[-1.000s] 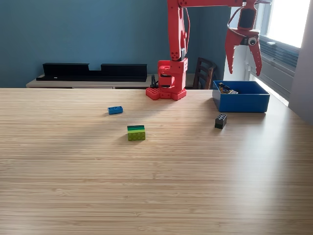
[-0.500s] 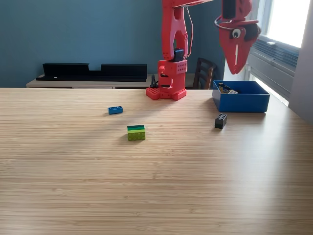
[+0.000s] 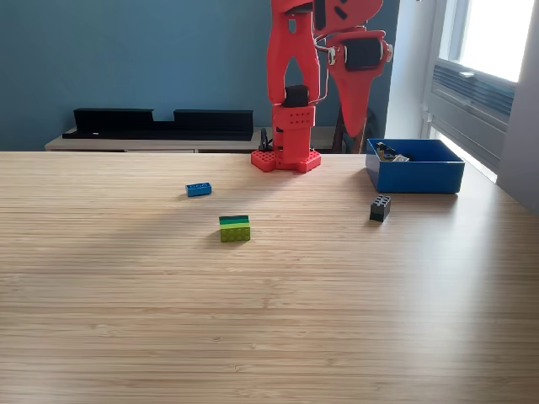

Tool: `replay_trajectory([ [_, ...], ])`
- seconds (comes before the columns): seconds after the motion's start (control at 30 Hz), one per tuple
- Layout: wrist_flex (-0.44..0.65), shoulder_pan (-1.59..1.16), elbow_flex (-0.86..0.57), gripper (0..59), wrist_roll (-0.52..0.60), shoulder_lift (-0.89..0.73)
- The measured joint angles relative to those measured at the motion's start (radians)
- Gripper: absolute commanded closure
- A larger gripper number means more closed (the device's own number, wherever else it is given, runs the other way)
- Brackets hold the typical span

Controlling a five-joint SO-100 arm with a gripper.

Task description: Grasp a lego block and put it in the bin.

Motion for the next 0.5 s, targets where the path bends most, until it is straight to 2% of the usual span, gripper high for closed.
replay_trajectory([
  [0.5, -0.003, 0.06, 0.0, 58.5, -0.028, 0.0],
])
